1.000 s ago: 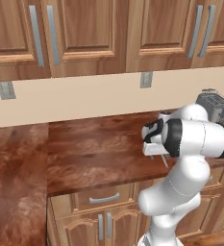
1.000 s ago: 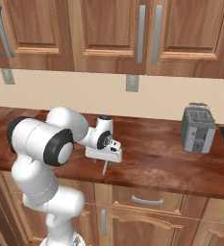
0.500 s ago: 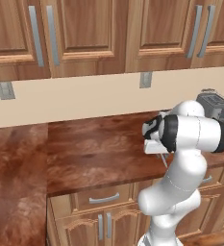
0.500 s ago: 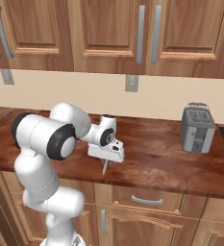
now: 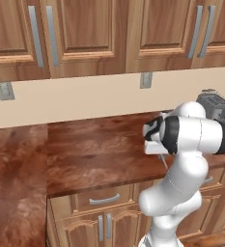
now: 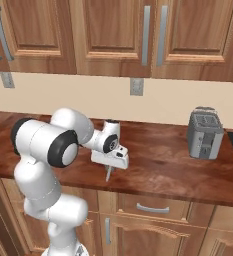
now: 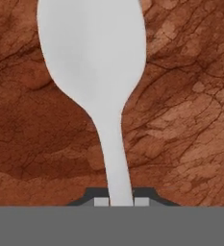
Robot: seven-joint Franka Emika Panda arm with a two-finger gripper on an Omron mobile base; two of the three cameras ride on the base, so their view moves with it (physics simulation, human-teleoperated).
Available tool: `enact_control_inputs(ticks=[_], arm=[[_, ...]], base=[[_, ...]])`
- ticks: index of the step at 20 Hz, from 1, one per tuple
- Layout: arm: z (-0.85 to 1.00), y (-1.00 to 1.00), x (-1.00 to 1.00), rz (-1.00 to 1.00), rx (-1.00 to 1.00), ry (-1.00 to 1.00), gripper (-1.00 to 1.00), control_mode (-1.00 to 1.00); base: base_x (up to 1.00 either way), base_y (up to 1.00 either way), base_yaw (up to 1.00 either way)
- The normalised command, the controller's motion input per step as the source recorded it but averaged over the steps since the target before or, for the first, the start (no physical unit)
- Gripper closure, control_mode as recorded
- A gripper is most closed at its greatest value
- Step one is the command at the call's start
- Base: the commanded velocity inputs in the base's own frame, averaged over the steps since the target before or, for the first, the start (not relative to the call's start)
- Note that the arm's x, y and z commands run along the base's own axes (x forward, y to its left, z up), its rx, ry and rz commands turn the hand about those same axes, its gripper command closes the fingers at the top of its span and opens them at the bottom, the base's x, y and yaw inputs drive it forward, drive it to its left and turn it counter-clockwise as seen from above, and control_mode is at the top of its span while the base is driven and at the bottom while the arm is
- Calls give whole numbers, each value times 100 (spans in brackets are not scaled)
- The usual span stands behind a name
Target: Take the fork and place it on the left side of the plate. Then take the spoon and place it on the right side of the plate. Make sure they're directly next to the plate.
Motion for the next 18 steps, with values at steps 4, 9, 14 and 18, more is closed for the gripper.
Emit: enact_control_inputs(ticks=[4,9,14,18], arm=[[14,13,-17,0,0,-14,100,-100],[41,1,-29,0,0,-18,100,-100],[50,0,-37,0,0,-20,100,-100],[51,0,-40,0,0,-20,100,-100]], base=[[0,0,0],[0,0,0],[0,0,0],[0,0,0]])
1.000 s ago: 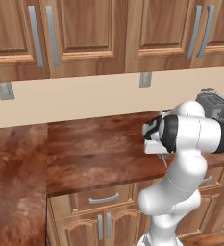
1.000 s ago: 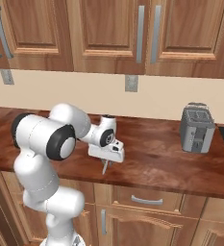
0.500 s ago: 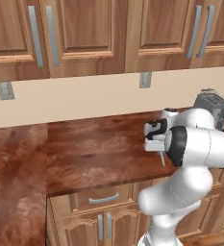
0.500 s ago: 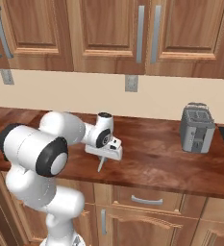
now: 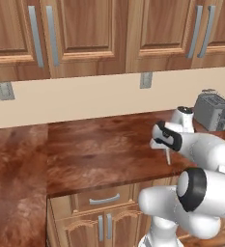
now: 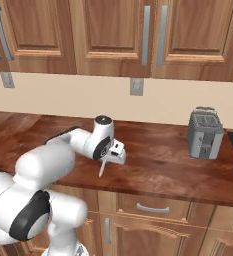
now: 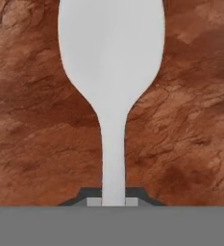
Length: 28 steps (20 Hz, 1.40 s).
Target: Take the fork and place it on the left side of the plate. Then take the spoon and place it on the right side of the plate. Make sure they're directly next to the plate.
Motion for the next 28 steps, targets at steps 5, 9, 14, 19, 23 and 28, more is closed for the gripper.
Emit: enact_control_inputs(ticks=[5,9,14,19,23,28], arm=[[66,0,-40,0,0,-22,100,-100],[81,0,-37,0,0,-25,100,-100],[71,0,-34,0,0,-22,100,-100],[52,0,-29,0,0,-16,100,-100],[49,0,-27,0,0,-14,100,-100],[36,0,-15,1,0,-8,100,-100]], base=[[0,0,0],[0,0,0],[0,0,0],[0,0,0],[0,0,0],[0,0,0]])
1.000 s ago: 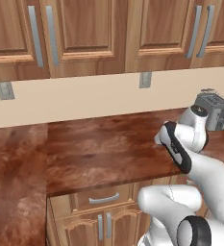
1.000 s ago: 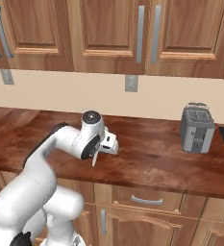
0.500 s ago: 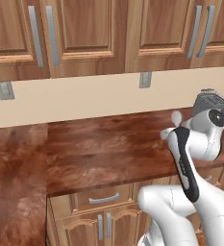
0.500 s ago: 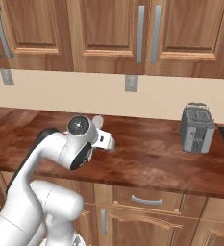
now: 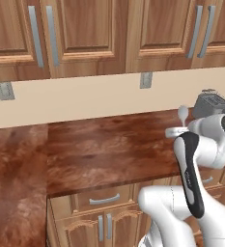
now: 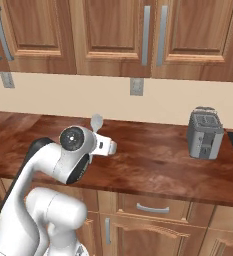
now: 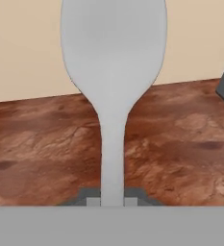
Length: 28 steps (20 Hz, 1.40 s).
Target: Take the fork and place it on the left side of the plate. Then take the spoon and place it on the right side of the plate. Make sure they're directly next to the plate.
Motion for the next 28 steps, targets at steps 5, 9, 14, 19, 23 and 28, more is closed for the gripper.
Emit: enact_control_inputs(ticks=[5,9,14,19,23,28], arm=[[22,-3,-8,0,0,-2,100,100],[0,0,0,0,0,0,100,100],[0,0,0,0,0,0,100,100],[0,0,0,0,0,0,100,100],[0,0,0,0,0,0,100,100],[0,0,0,0,0,0,100,100]], base=[[-1,-3,0],[0,-46,0],[-33,-61,0],[-91,-43,0],[-100,-2,-1],[-100,0,-3]])
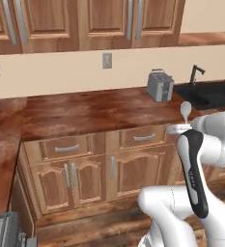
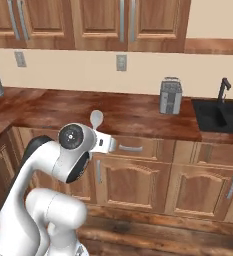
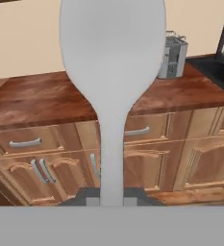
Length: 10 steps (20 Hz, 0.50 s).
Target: Take the fork and place it on the left side of the plate. Then take the spoon and place it on the right side of the plate. Make sure they're directly next to the plate.
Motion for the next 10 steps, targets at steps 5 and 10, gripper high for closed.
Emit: enact_control_inputs(ticks=[5,10], arm=[[0,0,0,0,0,0,100,100],[0,0,0,0,0,0,100,100]], base=[[-100,0,-4],[-100,0,0]])
